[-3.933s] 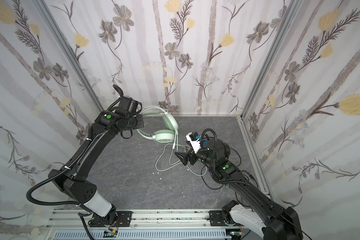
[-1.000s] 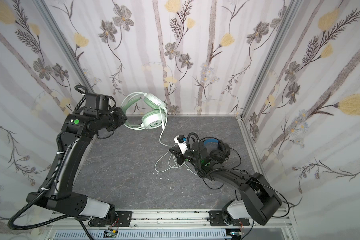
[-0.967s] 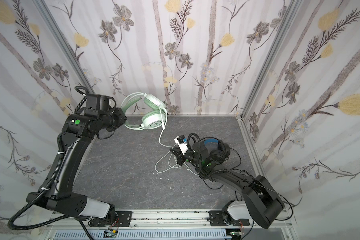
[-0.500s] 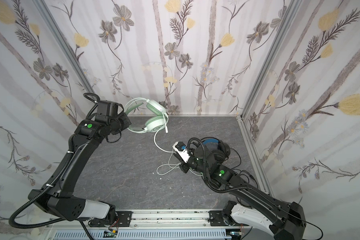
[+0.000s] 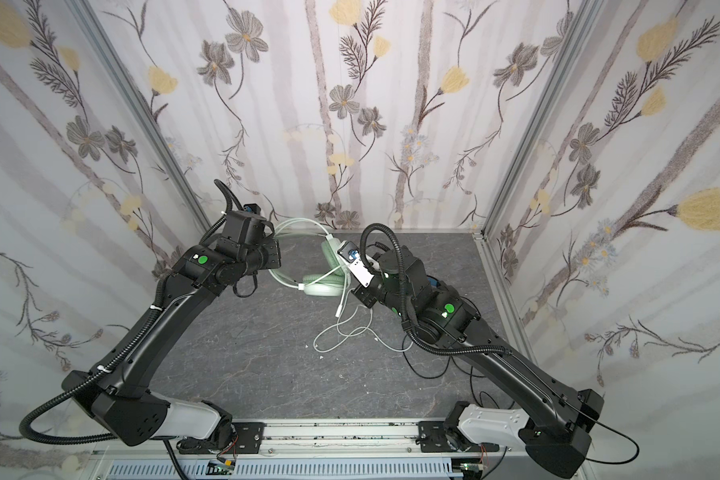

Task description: Wrap the headphones

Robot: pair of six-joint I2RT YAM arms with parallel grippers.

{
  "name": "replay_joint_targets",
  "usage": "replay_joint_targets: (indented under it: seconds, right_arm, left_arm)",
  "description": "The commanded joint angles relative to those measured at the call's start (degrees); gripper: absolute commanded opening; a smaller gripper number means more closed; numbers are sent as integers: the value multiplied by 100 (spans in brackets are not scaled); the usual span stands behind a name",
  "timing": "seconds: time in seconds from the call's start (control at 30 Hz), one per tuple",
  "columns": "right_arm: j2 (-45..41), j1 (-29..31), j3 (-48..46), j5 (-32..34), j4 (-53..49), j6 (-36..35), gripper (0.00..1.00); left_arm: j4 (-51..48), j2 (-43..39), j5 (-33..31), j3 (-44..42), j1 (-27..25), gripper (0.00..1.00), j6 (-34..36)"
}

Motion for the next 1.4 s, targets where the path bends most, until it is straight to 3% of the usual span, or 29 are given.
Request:
replay_joint_targets:
  seconds: [0.0, 0.23, 0.73, 0.93, 1.13, 1.37]
  right_arm:
    - [291, -121, 373, 446, -91, -138, 0]
    - [1014, -494, 1001, 594, -155, 5, 0]
    - [1928, -1170, 1440, -180, -58, 482, 4]
    - [2084, -1299, 1493, -416, 5, 665, 16]
    - [2036, -1496, 1326, -905, 239, 827, 42]
    - [1636, -1672, 666, -1686, 1048, 850, 53]
  left_arm:
    - [350, -209, 214, -135, -68, 0, 410]
    - [313, -522, 932, -403, -211, 0, 769]
    - [481, -607, 2078, -457, -280, 0, 573]
    - [587, -571, 2327, -401, -278, 0, 424]
    - [735, -559, 2580, -365, -271, 0, 207]
    - [929, -611, 2705, -365, -250, 0, -43]
